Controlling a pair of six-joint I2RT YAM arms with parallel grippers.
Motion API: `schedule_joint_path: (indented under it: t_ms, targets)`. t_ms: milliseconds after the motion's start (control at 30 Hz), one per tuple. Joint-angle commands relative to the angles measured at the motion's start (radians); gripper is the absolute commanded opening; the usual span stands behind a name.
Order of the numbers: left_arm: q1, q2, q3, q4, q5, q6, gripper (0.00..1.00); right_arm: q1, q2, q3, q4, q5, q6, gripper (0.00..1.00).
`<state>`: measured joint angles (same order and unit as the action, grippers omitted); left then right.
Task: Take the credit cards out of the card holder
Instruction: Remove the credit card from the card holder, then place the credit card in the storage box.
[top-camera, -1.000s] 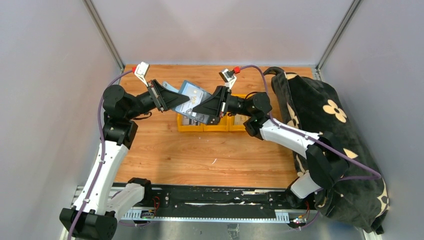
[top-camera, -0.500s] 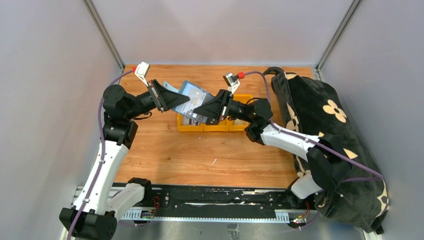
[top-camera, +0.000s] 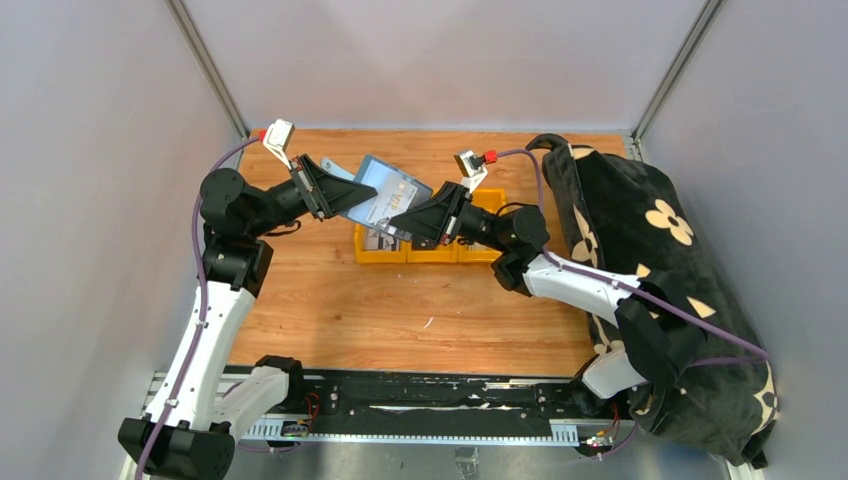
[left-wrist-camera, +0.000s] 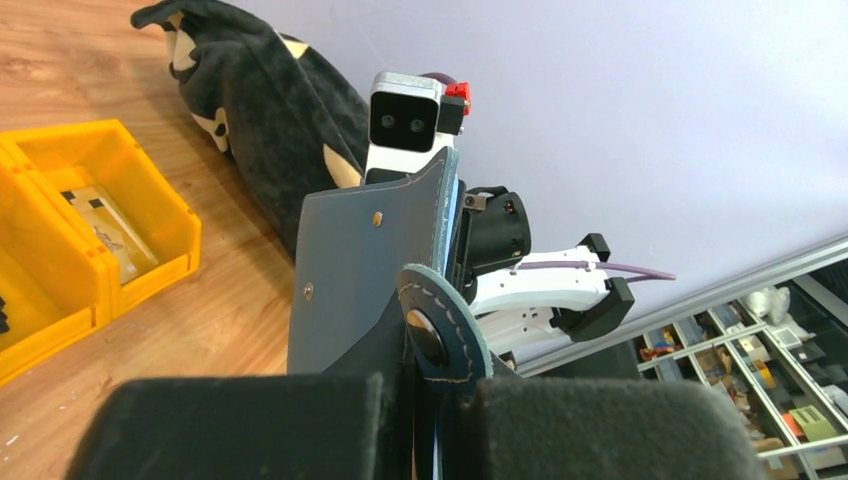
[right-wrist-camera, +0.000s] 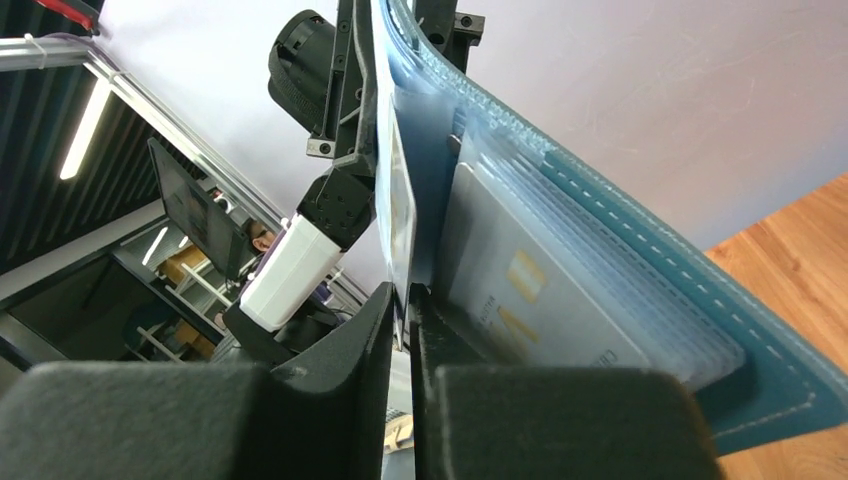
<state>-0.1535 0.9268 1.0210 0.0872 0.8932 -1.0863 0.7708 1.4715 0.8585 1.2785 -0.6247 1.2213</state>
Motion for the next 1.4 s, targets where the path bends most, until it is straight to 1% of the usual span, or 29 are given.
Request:
schedule_joint_path:
  t_ms: [0, 33, 67, 133, 333, 400, 467, 500, 567, 733, 800, 833, 867, 933, 967, 1033, 1067, 1100, 1167, 1233, 1367]
  targets:
    - [0.002, -0.008, 0.041, 0.068, 0.004, -0.019, 0.0, 0.014, 0.01, 0.024, 0.023, 0.003, -0.009, 0.25]
    - [0.002, -0.009, 0.039, 0.066, 0.005, -0.015, 0.0, 0.015, 0.014, 0.037, 0.031, 0.003, -0.002, 0.36]
    - [0.002, -0.01, 0.035, 0.063, 0.006, -0.011, 0.0, 0.015, 0.019, 0.047, 0.045, 0.003, 0.009, 0.41]
    - [0.002, -0.013, 0.031, 0.055, 0.005, -0.008, 0.0, 0.015, 0.029, 0.069, 0.066, 0.008, 0.031, 0.43]
    - [0.003, -0.013, 0.029, 0.057, 0.007, -0.001, 0.0, 0.004, 0.05, 0.089, 0.118, 0.021, 0.098, 0.24]
    - [0.003, -0.013, 0.028, 0.057, 0.009, 0.001, 0.0, -0.005, 0.049, 0.078, 0.143, 0.021, 0.114, 0.15]
    - [0.006, -0.014, 0.027, 0.056, 0.012, 0.005, 0.0, -0.017, 0.041, 0.058, 0.155, 0.016, 0.124, 0.02]
    - [0.01, -0.013, 0.029, 0.057, 0.013, 0.006, 0.0, -0.026, 0.035, 0.044, 0.156, 0.012, 0.129, 0.0]
    - [0.02, -0.012, 0.042, 0.058, 0.02, 0.011, 0.0, -0.053, 0.014, 0.007, 0.151, -0.013, 0.129, 0.0]
    - [0.052, 0.009, 0.086, 0.085, 0.049, 0.022, 0.0, -0.179, -0.075, -0.083, 0.026, -0.124, 0.088, 0.0]
    - [0.06, 0.015, 0.095, 0.092, 0.056, 0.026, 0.0, -0.223, -0.112, -0.09, -0.079, -0.191, 0.032, 0.0]
    - [0.061, 0.018, 0.1, 0.094, 0.063, 0.031, 0.0, -0.244, -0.133, -0.089, -0.189, -0.225, -0.005, 0.0]
    - [0.063, 0.022, 0.106, 0.094, 0.068, 0.034, 0.0, -0.267, -0.162, -0.091, -0.244, -0.235, -0.047, 0.0]
    - [0.063, 0.02, 0.113, 0.094, 0.078, 0.054, 0.0, -0.309, -0.218, -0.085, -0.467, -0.249, -0.166, 0.0]
    - [0.063, 0.016, 0.113, 0.093, 0.081, 0.064, 0.0, -0.327, -0.244, -0.057, -0.638, -0.233, -0.256, 0.0]
    - [0.063, 0.007, 0.11, 0.093, 0.087, 0.079, 0.0, -0.347, -0.277, 0.023, -1.007, -0.142, -0.516, 0.0]
    - [0.063, 0.002, 0.107, 0.093, 0.093, 0.09, 0.0, -0.347, -0.276, 0.07, -1.151, -0.073, -0.577, 0.0]
    - [0.063, -0.002, 0.106, 0.093, 0.102, 0.102, 0.0, -0.349, -0.263, 0.119, -1.268, -0.025, -0.67, 0.0]
    - [0.063, -0.004, 0.109, 0.093, 0.138, 0.13, 0.0, -0.352, -0.225, 0.179, -1.447, 0.084, -0.773, 0.0]
    - [0.063, -0.005, 0.114, 0.093, 0.18, 0.159, 0.0, -0.355, -0.178, 0.25, -1.588, 0.196, -0.832, 0.0]
    - [0.063, -0.026, 0.133, 0.075, 0.266, 0.276, 0.0, -0.357, -0.112, 0.264, -1.648, 0.254, -0.877, 0.0]
